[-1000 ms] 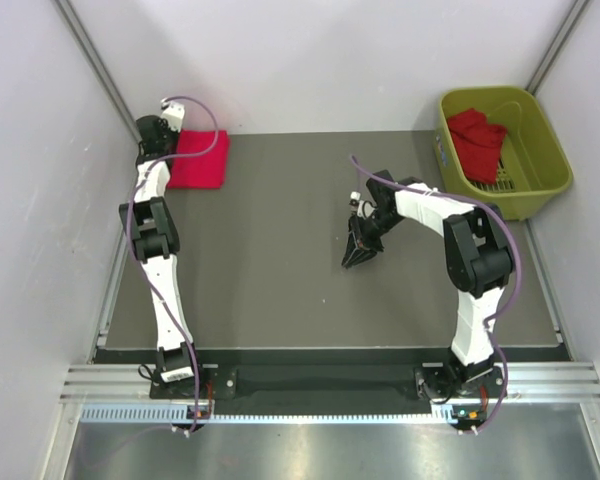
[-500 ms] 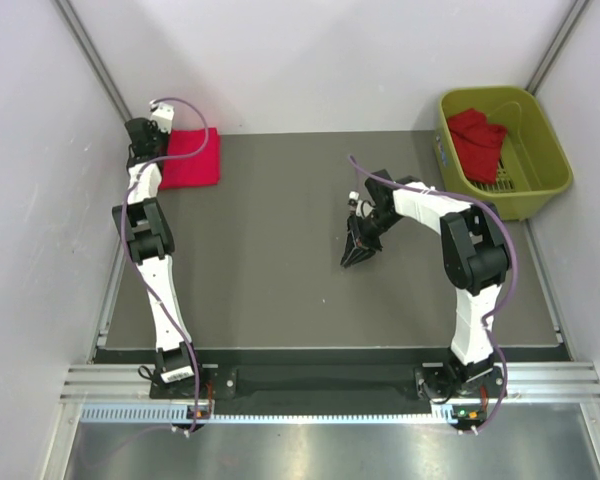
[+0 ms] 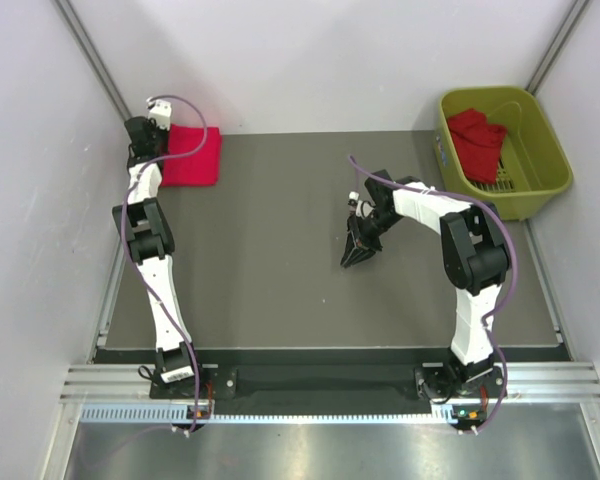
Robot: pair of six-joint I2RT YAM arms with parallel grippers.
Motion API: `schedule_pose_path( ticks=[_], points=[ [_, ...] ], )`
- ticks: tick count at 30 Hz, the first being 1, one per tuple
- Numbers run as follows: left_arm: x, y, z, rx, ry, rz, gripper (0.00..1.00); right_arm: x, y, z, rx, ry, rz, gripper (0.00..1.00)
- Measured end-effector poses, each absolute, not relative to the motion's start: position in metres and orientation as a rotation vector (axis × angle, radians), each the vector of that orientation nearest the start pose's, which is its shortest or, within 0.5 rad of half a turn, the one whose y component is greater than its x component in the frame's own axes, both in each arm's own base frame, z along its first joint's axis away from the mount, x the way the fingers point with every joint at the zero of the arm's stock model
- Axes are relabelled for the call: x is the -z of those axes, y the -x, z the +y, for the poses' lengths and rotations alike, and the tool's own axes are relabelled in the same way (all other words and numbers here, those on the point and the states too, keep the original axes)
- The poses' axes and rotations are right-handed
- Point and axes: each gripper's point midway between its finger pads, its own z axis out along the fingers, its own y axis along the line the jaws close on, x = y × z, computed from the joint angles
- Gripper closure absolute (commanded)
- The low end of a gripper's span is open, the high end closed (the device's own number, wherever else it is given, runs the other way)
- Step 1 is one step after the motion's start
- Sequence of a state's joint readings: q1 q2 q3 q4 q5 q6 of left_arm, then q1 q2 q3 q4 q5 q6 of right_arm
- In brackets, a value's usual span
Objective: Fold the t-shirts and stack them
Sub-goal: Neatly place the folded tshirt to the corner, then reset both grippers
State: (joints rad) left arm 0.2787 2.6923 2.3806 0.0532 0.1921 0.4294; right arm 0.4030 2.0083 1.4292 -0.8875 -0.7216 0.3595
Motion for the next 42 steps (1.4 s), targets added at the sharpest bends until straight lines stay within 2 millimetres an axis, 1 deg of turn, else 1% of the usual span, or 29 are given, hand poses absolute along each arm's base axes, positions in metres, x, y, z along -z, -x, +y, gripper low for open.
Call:
schedule_pose_path(
  ticks=[1, 4, 5, 8, 10, 12, 14, 15, 16, 18, 20, 22, 24, 25, 26, 28, 29, 30, 31, 33, 34, 35, 37, 39, 40, 41, 42],
  points=[
    [-0.11, -0.717, 0.189, -0.326, -0.263, 1.815, 0.62, -0.07, -0.273, 0.255, -1.148, 0.129, 3.106, 0.83],
    [-0.113, -0.718, 0.192, -0.333, -0.209, 1.808, 0.48, -0.07, -0.274, 0.255, -1.15, 0.127, 3.104, 0.83],
    [-0.115, -0.718, 0.193, -0.337, -0.188, 1.804, 0.02, -0.069, -0.274, 0.255, -1.151, 0.123, 3.102, 0.83],
    [-0.118, -0.717, 0.189, -0.33, -0.124, 1.806, 0.01, -0.068, -0.276, 0.258, -1.164, 0.102, 3.087, 0.83],
    [-0.118, -0.711, 0.182, -0.318, -0.073, 1.824, 0.01, -0.066, -0.276, 0.258, -1.175, 0.088, 3.07, 0.83],
    [-0.118, -0.695, 0.168, -0.295, -0.042, 1.857, 0.01, -0.065, -0.272, 0.258, -1.184, 0.069, 3.055, 0.83],
    [-0.119, -0.664, 0.143, -0.256, -0.002, 1.902, 0.01, -0.066, -0.267, 0.256, -1.191, 0.057, 3.027, 0.81],
    [-0.12, -0.644, 0.127, -0.226, 0.017, 1.933, 0.01, -0.068, -0.265, 0.255, -1.189, 0.051, 3.005, 0.78],
    [-0.129, -0.63, 0.111, -0.198, 0.029, 1.936, 0.01, -0.071, -0.261, 0.253, -1.186, 0.04, 2.982, 0.77],
    [-0.157, -0.601, 0.072, -0.106, 0.046, 1.919, 0.01, -0.079, -0.254, 0.247, -1.175, 0.035, 2.921, 0.75],
    [-0.194, -0.569, 0.024, 0.016, 0.047, 1.869, 0.01, -0.089, -0.246, 0.242, -1.164, 0.029, 2.85, 0.73],
    [-0.221, -0.53, -0.023, 0.153, 0.032, 1.829, 0.01, -0.098, -0.24, 0.237, -1.165, 0.017, 2.762, 0.72],
    [-0.243, -0.491, -0.072, 0.322, 0.012, 1.791, 0.01, -0.104, -0.233, 0.23, -1.167, -0.01, 2.679, 0.7],
    [-0.249, -0.469, -0.09, 0.412, 0.012, 1.771, 0.01, -0.105, -0.228, 0.227, -1.173, -0.035, 2.645, 0.69],
    [-0.248, -0.447, -0.1, 0.48, 0.022, 1.77, 0.01, -0.105, -0.224, 0.223, -1.182, -0.065, 2.605, 0.68],
    [-0.234, -0.41, -0.107, 0.572, 0.052, 1.81, 0.01, -0.098, -0.217, 0.216, -1.205, -0.148, 2.553, 0.68],
    [-0.225, -0.396, -0.109, 0.605, 0.066, 1.848, 0.01, -0.092, -0.212, 0.211, -1.208, -0.204, 2.544, 0.66],
    [-0.216, -0.384, -0.112, 0.63, 0.077, 1.891, 0.02, -0.085, -0.207, 0.204, -1.213, -0.278, 2.533, 0.65],
    [-0.213, -0.376, -0.116, 0.658, 0.078, 1.914, 0.03, -0.08, -0.205, 0.199, -1.216, -0.331, 2.516, 0.65],
    [-0.208, -0.356, -0.13, 0.752, 0.071, 1.937, 0.04, -0.077, -0.201, 0.191, -1.221, -0.406, 2.462, 0.58],
    [-0.207, -0.344, -0.137, 0.803, 0.069, 1.937, 0.05, -0.078, -0.201, 0.187, -1.223, -0.43, 2.419, 0.54],
    [-0.204, -0.331, -0.143, 0.854, 0.073, 1.942, 0.05, -0.081, -0.2, 0.184, -1.229, -0.445, 2.376, 0.47],
    [-0.199, -0.302, -0.159, 1.006, 0.1, 1.921, 0.06, -0.091, -0.199, 0.181, -1.267, -0.467, 2.267, 0.43],
    [-0.19, -0.275, -0.17, 1.145, 0.139, 1.909, 0.05, -0.102, -0.195, 0.179, -1.33, -0.465, 2.141, 0.34],
    [-0.187, -0.264, -0.173, 1.198, 0.155, 1.898, 0.04, -0.103, -0.191, 0.178, -1.36, -0.471, 2.098, 0.29],
    [-0.181, -0.251, -0.176, 1.258, 0.178, 1.899, 0.04, -0.107, -0.189, 0.178, -1.389, -0.474, 2.062, 0.21],
    [-0.177, -0.239, -0.177, 1.302, 0.196, 1.902, 0.03, -0.115, -0.187, 0.179, -1.425, -0.478, 2.013, 0.16]
  ],
)
